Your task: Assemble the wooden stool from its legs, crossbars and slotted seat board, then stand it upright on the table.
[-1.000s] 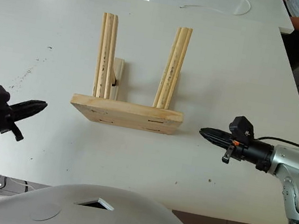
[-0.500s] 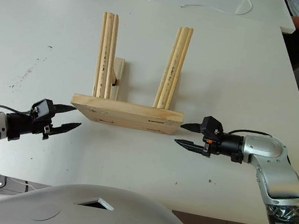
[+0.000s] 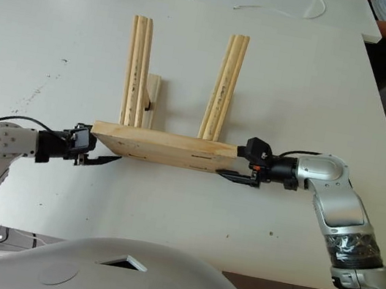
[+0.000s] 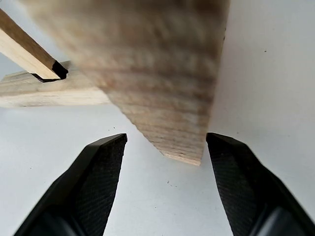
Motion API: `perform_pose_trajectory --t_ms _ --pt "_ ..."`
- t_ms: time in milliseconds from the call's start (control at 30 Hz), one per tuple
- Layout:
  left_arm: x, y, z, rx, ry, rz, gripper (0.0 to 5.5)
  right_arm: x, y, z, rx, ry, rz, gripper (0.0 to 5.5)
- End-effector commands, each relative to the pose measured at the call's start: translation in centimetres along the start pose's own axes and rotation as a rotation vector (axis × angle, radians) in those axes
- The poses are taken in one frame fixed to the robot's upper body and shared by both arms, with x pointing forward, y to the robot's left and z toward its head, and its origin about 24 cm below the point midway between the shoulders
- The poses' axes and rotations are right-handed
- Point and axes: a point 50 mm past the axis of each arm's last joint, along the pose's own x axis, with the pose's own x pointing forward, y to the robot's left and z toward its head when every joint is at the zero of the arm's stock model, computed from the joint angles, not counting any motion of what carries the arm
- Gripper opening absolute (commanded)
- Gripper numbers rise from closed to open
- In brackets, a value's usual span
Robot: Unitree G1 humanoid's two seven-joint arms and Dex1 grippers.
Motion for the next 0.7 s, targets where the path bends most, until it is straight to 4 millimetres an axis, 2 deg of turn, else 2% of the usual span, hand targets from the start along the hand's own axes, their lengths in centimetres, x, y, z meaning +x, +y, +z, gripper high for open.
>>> perform_pose_trajectory --t_ms 33,200,267,567,700 --pt "0.3 0.3 -0.1 0.033 -0.001 -0.021 3.00 0.5 -0.4 0.1 -0.037 0.011 0.032 2.90" --pt "1.2 0.3 0.3 0.050 -0.042 -0.059 3.00 1.2 0.0 -0.3 -0.037 0.015 0.071 2.90" --pt "1.5 0.5 0.4 0.054 -0.066 -0.058 2.76 1.6 0.0 -0.4 -0.039 0.013 0.085 2.94" --pt "1.9 0.6 1.5 0.043 -0.157 -0.125 1.55 1.5 -0.5 -0.5 -0.003 -0.006 0.083 1.55" --pt "1.8 1.2 2.7 -0.020 -0.224 -0.150 1.50 1.2 -0.2 -0.1 0.054 -0.037 0.119 1.47"
